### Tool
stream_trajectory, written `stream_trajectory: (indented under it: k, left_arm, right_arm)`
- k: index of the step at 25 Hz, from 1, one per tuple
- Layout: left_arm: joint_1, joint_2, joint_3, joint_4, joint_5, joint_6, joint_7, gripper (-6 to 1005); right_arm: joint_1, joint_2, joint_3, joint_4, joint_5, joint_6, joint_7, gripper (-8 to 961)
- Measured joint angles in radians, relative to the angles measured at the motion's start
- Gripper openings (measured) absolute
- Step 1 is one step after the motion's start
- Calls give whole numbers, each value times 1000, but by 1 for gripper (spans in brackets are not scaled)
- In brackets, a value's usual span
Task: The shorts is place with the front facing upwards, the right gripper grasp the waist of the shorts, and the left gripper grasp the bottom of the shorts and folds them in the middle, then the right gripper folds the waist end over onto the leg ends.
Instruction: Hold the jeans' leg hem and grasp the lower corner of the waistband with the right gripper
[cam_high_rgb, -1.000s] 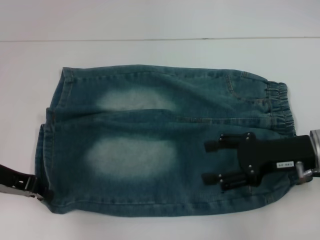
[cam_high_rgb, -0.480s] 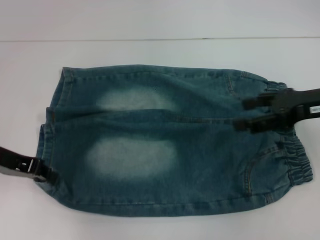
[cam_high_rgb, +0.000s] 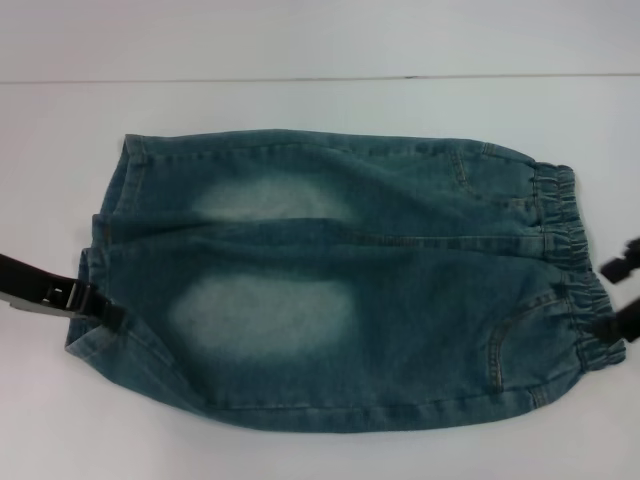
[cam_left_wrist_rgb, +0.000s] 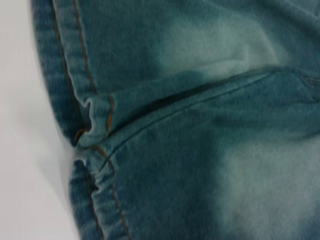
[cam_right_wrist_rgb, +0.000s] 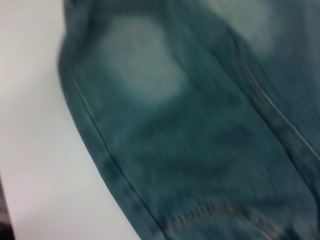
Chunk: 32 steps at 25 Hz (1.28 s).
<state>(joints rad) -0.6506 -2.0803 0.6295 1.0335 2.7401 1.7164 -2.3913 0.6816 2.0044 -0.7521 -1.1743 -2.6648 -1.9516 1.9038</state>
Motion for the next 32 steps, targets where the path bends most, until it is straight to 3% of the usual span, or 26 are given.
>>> stream_trajectory:
  k: [9,16,25,32]
  left_arm:
    - [-11,-3,-1,0,-26,-9,6,28]
    - [-12,-7,1,0,-27,-15,10,28]
    - [-12,-10,1,1,-27,-15,11,28]
    - [-10,-12,1,-7,-28,-20,20,27]
  right_arm:
    - [31,14,-48,26,-230,5,20,940]
    - [18,25,-128,119,-239,114,66,940]
    - [18,66,-166,135,-240,157,66,940]
    - [16,73,-155,133,-227,172,49,921]
